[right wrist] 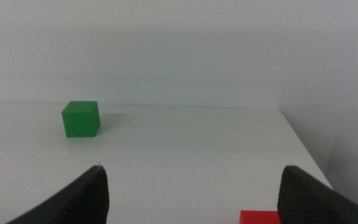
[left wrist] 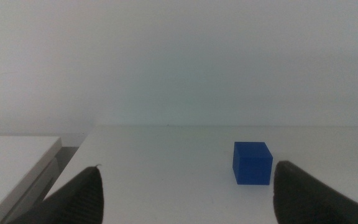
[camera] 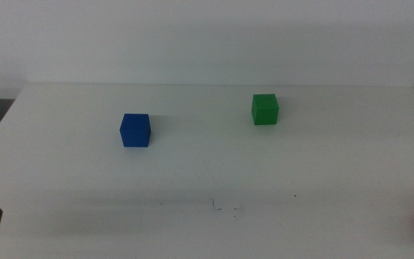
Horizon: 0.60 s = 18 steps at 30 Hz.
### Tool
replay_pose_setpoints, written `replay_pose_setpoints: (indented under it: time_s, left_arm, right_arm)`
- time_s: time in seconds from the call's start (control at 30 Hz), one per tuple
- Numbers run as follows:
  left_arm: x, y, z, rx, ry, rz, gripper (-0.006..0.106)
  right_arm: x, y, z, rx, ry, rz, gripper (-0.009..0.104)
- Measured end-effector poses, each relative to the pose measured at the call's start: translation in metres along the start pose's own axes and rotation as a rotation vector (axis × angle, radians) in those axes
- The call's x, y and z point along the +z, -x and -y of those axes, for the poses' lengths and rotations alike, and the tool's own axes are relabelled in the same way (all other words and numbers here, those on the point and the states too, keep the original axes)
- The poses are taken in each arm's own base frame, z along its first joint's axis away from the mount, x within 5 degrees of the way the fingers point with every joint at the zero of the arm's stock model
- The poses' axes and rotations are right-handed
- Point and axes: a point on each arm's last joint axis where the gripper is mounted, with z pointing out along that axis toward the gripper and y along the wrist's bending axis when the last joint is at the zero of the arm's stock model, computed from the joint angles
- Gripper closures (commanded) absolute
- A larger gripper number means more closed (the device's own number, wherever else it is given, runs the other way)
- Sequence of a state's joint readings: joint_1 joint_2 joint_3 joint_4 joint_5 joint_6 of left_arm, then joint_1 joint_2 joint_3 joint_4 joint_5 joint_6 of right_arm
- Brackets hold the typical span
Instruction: Stack red cubes first, then green, then blue cubes in a specific spot.
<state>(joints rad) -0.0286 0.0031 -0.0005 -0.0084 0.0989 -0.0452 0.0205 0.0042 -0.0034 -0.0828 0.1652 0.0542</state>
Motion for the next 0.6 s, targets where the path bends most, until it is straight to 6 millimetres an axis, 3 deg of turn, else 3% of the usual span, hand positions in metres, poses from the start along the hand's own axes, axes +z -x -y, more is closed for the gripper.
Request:
replay_pose_setpoints:
  time_s: [0.23, 0.37, 0.43, 0.6]
  left_arm:
    - [0.000, 0.000, 0.000, 0.000, 0.000, 0.000, 0.007]
    - [0.000, 0.000, 0.000, 0.000, 0.000, 0.000, 0.007]
    - [0.000, 0.000, 0.000, 0.000, 0.000, 0.000, 0.007]
    - [0.000, 0.000, 0.000, 0.000, 0.000, 0.000, 0.007]
  right_arm:
    - [-0.002, 0.007, 0.000, 0.090, 0.005, -0.003, 0.002]
    - [-0.001, 0.052, 0.002, 0.157, -0.006, -0.099, 0.002]
    - [0.006, 0.078, 0.002, 0.196, -0.020, -0.242, 0.002]
    - [0.024, 0.116, 0.003, 0.221, -0.061, -0.616, 0.002]
